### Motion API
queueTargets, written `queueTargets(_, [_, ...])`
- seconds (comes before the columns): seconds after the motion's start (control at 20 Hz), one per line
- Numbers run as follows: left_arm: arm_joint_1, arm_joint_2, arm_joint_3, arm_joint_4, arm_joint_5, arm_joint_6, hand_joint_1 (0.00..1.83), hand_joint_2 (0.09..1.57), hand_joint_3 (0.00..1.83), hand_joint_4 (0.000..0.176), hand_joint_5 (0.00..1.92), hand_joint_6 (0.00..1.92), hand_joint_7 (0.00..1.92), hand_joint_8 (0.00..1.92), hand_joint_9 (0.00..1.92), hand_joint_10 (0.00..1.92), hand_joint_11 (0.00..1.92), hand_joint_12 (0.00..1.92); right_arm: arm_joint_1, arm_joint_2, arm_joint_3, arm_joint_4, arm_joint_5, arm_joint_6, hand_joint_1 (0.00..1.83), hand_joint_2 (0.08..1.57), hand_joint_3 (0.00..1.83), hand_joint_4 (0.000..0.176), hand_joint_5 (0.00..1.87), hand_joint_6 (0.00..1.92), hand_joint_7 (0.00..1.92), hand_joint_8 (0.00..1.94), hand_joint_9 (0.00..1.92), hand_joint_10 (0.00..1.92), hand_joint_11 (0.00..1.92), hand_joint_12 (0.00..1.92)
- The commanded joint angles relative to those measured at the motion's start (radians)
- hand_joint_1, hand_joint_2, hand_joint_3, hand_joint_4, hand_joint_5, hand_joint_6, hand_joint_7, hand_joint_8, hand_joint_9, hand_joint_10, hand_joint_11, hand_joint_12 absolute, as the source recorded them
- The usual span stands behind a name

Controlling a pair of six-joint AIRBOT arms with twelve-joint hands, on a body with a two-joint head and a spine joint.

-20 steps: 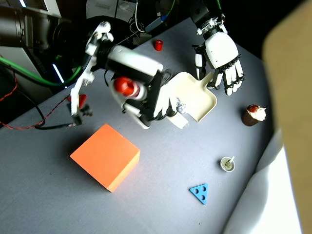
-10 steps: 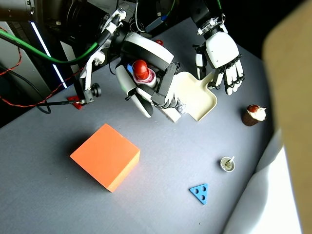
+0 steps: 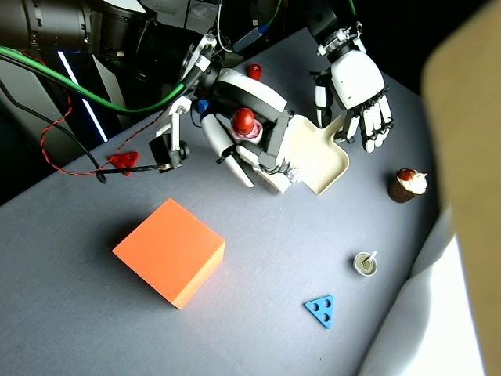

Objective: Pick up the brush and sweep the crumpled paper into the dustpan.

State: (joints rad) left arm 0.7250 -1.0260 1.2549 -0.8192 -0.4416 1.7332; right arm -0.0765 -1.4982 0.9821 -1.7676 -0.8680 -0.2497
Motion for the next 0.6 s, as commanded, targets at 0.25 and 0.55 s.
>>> queueTargets(0.25, [-0.017, -0.003, 0.007, 0.025, -0.090, 0.009, 1.08, 1.09, 0.00, 0.045, 1.04, 0.89, 0.39, 0.00, 0.33, 0.00, 0.18, 0.49, -0.031, -0.071, 0.106, -0.164, -0.017, 0.081, 1.53, 1.25, 0.00, 0.086, 0.93, 1.92, 1.00, 1.94, 1.29, 1.92, 1.47, 1.92])
queueTargets(0.55, [-0.014, -0.007, 0.008, 0.018, -0.091, 0.009, 1.08, 1.09, 0.00, 0.058, 1.05, 0.86, 0.38, 0.00, 0.33, 0.00, 0.19, 0.51, -0.045, -0.127, 0.197, -0.318, -0.014, 0.238, 1.55, 1.24, 0.00, 0.087, 0.95, 1.92, 1.00, 1.94, 1.29, 1.92, 1.47, 1.92])
